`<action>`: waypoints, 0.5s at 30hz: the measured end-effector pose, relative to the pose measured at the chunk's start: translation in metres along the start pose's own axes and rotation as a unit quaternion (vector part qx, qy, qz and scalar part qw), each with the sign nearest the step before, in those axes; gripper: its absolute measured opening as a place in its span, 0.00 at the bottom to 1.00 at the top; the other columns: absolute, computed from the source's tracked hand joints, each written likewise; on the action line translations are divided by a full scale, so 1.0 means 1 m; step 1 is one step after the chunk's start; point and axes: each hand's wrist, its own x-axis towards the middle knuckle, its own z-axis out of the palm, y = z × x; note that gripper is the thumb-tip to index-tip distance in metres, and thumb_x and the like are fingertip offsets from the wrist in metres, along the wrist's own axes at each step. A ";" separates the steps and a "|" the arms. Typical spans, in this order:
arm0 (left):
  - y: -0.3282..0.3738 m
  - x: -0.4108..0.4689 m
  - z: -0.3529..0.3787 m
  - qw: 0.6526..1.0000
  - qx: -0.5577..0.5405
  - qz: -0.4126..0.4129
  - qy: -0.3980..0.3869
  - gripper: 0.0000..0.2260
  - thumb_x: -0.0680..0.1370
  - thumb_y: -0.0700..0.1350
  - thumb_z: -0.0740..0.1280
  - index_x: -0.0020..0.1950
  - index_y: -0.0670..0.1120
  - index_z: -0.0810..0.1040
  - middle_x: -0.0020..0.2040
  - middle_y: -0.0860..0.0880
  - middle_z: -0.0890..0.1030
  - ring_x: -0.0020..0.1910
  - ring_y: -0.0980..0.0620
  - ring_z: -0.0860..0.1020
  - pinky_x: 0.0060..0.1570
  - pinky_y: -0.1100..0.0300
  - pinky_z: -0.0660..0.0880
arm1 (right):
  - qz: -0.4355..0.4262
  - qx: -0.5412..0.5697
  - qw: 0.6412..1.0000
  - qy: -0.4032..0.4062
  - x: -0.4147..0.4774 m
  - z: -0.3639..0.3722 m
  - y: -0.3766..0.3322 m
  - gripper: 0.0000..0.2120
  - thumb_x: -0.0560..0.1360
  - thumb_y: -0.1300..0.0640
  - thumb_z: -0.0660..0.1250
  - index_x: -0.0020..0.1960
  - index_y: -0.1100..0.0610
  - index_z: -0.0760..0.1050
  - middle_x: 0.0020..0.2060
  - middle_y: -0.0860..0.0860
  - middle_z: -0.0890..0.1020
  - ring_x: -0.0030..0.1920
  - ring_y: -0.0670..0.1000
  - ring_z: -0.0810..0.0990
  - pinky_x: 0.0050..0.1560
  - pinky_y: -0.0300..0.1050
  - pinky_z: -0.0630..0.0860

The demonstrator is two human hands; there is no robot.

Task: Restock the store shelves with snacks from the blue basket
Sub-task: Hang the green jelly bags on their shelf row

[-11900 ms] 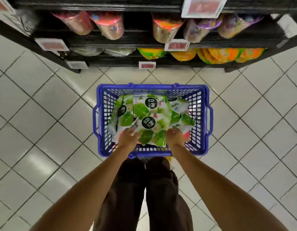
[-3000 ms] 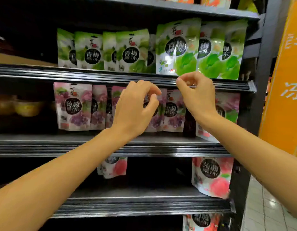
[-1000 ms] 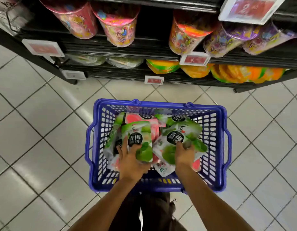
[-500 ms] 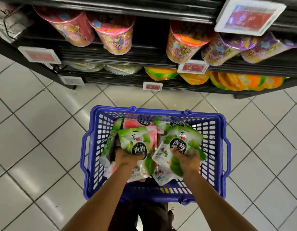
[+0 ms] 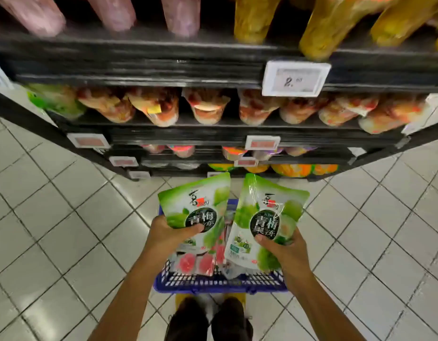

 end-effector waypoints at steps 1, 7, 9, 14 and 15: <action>0.026 -0.020 -0.004 1.000 -0.006 0.017 -0.005 0.16 0.61 0.40 0.83 0.46 0.44 0.84 0.42 0.44 0.87 0.38 0.48 0.86 0.34 0.55 0.82 | -0.009 0.007 1.000 -0.004 -0.018 -0.003 -0.024 0.33 0.52 0.55 0.83 0.55 0.55 0.79 0.47 0.54 0.87 0.46 0.57 0.86 0.35 0.48 0.82; 0.178 -0.146 -0.011 0.984 -0.131 0.109 -0.047 0.22 0.53 0.46 0.85 0.44 0.49 0.86 0.50 0.40 0.86 0.46 0.42 0.84 0.48 0.44 0.81 | -0.113 0.056 0.992 -0.011 -0.116 -0.029 -0.170 0.53 0.37 0.47 0.87 0.60 0.56 0.76 0.49 0.58 0.86 0.46 0.61 0.86 0.43 0.62 0.83; 0.221 -0.185 -0.015 0.973 -0.176 0.119 -0.091 0.35 0.50 0.50 0.86 0.55 0.46 0.83 0.58 0.38 0.82 0.55 0.39 0.81 0.60 0.36 0.74 | -0.173 0.072 0.982 -0.010 -0.149 -0.034 -0.219 0.46 0.37 0.45 0.86 0.54 0.53 0.80 0.45 0.56 0.86 0.43 0.59 0.86 0.37 0.57 0.82; 0.314 -0.269 -0.027 0.943 -0.239 0.173 -0.158 0.33 0.65 0.49 0.76 0.69 0.42 0.73 0.63 0.40 0.80 0.61 0.40 0.80 0.50 0.42 0.81 | -0.303 0.099 0.948 -0.017 -0.230 -0.039 -0.329 0.36 0.43 0.48 0.86 0.49 0.54 0.81 0.42 0.57 0.87 0.39 0.57 0.86 0.32 0.48 0.81; 0.330 -0.283 -0.032 0.937 -0.234 0.200 -0.164 0.31 0.66 0.48 0.75 0.67 0.42 0.74 0.60 0.40 0.82 0.57 0.40 0.82 0.43 0.47 0.82 | -0.325 0.097 0.940 -0.018 -0.246 -0.039 -0.348 0.37 0.43 0.48 0.86 0.51 0.55 0.81 0.43 0.57 0.87 0.41 0.58 0.87 0.34 0.48 0.81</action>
